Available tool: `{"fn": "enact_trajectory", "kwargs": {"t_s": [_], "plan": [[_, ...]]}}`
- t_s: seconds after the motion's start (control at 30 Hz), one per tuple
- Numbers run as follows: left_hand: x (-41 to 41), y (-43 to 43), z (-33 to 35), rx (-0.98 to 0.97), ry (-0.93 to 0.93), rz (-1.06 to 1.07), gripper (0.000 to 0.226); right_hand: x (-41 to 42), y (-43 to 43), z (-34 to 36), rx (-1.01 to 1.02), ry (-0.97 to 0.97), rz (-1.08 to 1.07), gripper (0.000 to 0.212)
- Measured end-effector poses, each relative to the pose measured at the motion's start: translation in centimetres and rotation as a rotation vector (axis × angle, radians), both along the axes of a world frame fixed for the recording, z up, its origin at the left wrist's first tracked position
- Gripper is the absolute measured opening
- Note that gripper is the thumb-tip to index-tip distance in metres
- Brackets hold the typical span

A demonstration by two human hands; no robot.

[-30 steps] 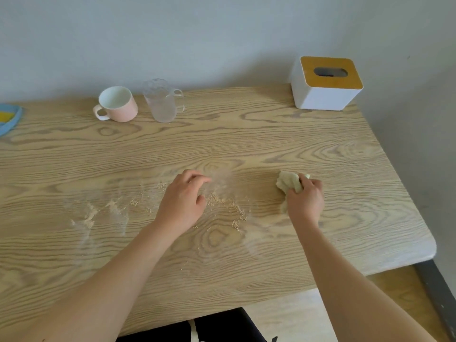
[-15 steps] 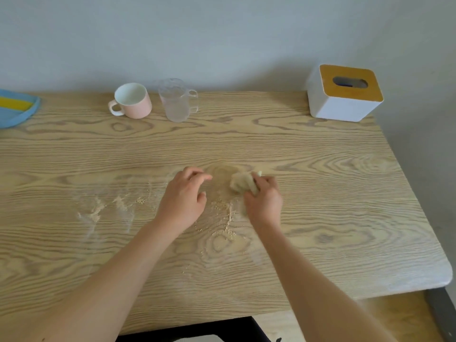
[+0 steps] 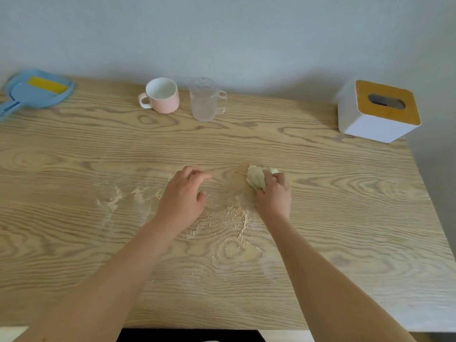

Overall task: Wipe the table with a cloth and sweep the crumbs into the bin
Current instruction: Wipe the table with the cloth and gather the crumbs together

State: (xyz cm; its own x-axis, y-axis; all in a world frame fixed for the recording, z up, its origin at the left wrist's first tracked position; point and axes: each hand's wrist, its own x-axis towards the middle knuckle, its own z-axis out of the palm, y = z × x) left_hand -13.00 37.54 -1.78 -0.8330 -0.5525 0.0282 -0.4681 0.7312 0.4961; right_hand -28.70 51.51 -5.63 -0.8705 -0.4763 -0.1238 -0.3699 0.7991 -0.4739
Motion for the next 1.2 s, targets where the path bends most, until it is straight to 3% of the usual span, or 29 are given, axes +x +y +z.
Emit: {"fn": "enact_trajectory", "kwargs": {"t_s": [0.13, 0.27, 0.37, 0.5, 0.7, 0.87, 1.0, 1.1, 1.2], "plan": [[0.0, -0.4, -0.1, -0.002, 0.006, 0.016, 0.04, 3.3, -2.3, 0.1, -0.133, -0.072, 0.235, 0.049], [0.6, -1.0, -0.2, 0.009, -0.005, 0.044, 0.039, 0.6, -2.3, 1.4, -0.264, -0.035, 0.074, 0.041], [1.2, -1.5, -0.2, 0.021, -0.017, 0.066, 0.041, -3.5, -1.3, 1.5, -0.179, 0.041, -0.076, 0.045], [1.8, -2.1, -0.4, 0.035, -0.006, 0.099, 0.04, -4.5, -0.6, 0.0, 0.044, 0.053, -0.111, 0.056], [2.7, -3.0, -0.7, 0.035, -0.027, 0.131, 0.041, 1.7, -4.9, -0.2, 0.021, 0.058, 0.152, 0.056], [2.7, -3.2, -0.2, 0.023, -0.001, 0.144, 0.038, 5.8, -7.1, -0.4, -0.159, -0.074, 0.4, 0.053], [3.2, -3.9, -0.2, 0.021, 0.018, 0.157, 0.04, 2.7, -7.5, 0.9, -0.284, 0.05, 0.254, 0.045], [3.8, -4.2, -0.3, 0.026, 0.013, 0.176, 0.042, -1.4, -6.5, 1.3, -0.158, 0.112, 0.052, 0.049], [4.2, -4.4, -0.6, 0.021, 0.014, 0.192, 0.043, -3.0, -5.6, 0.9, 0.015, 0.044, -0.074, 0.058]]}}
